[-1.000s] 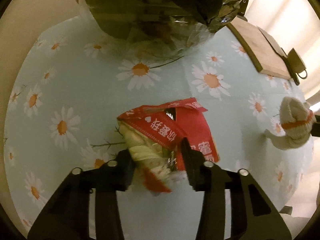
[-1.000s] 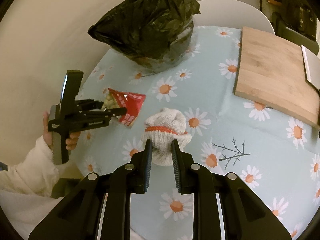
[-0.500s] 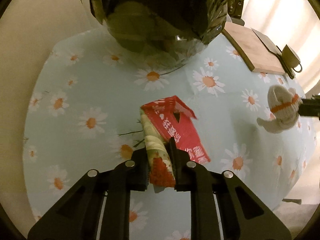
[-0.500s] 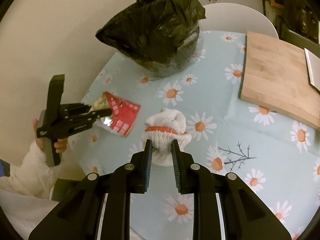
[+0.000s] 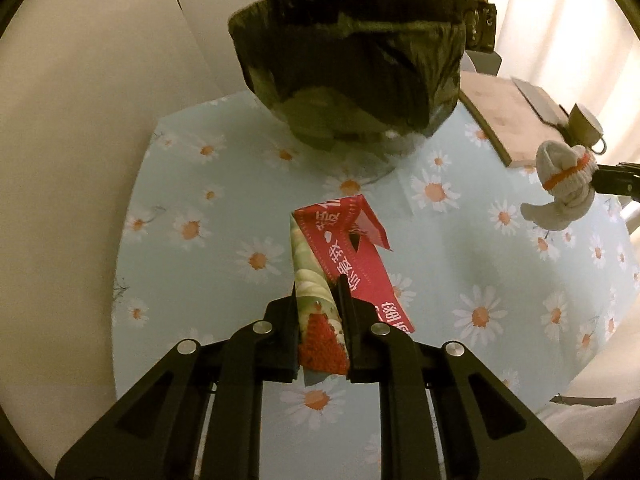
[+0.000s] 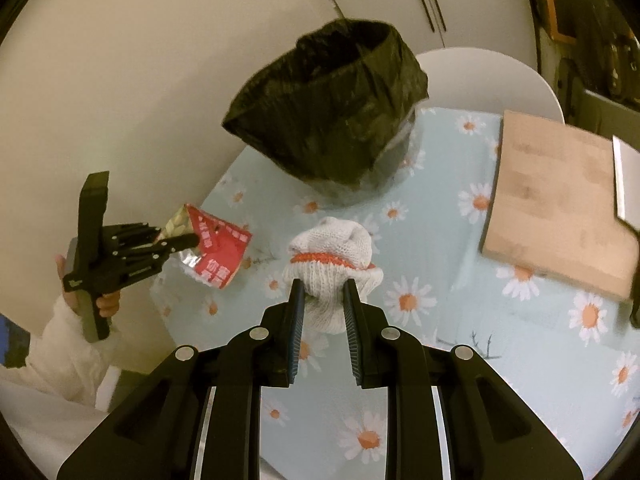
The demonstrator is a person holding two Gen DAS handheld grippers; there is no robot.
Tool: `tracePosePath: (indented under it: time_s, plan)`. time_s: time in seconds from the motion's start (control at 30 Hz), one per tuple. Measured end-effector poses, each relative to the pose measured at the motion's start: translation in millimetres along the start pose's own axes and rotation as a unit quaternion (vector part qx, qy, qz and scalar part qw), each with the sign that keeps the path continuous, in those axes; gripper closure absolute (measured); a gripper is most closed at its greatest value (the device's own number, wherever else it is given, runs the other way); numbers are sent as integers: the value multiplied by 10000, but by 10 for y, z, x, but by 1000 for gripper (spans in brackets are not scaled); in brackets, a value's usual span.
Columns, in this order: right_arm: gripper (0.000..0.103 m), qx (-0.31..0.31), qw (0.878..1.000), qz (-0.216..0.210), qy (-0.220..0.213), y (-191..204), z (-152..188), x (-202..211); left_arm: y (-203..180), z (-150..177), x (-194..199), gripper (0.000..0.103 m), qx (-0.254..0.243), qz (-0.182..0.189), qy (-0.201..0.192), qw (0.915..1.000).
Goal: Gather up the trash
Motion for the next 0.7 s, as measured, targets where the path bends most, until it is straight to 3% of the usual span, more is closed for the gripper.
tracePosePath:
  time_s: [0.27,0.33,0.57,0.7]
  plan:
    - [88,144,9993,106,-340,90,-322,239,205,-205,170,87,-202,-169,-26,9996]
    - [92,186,9989,165,-397,102,-385,268,262,-277,194,87,-235,-156,-71,9996]
    - [89,47,9983,452,-378,48,-437,162,412,-526,268,87,-322,-8,-394,9987]
    - [69,-47,9983,586,-52,-35,-258,-37,514,-617,321,87,-301,-10,-562,9980]
Point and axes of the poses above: each gripper's, at about its wrist camera, not at the fingertips, and x roughly against the way its jaws point, y to its left, z to its underside, the point moved 8 cm from there along -x, roughly the way its jaws point, and after that the axes turned 8 degrees about -y, right-handed, at the moved point
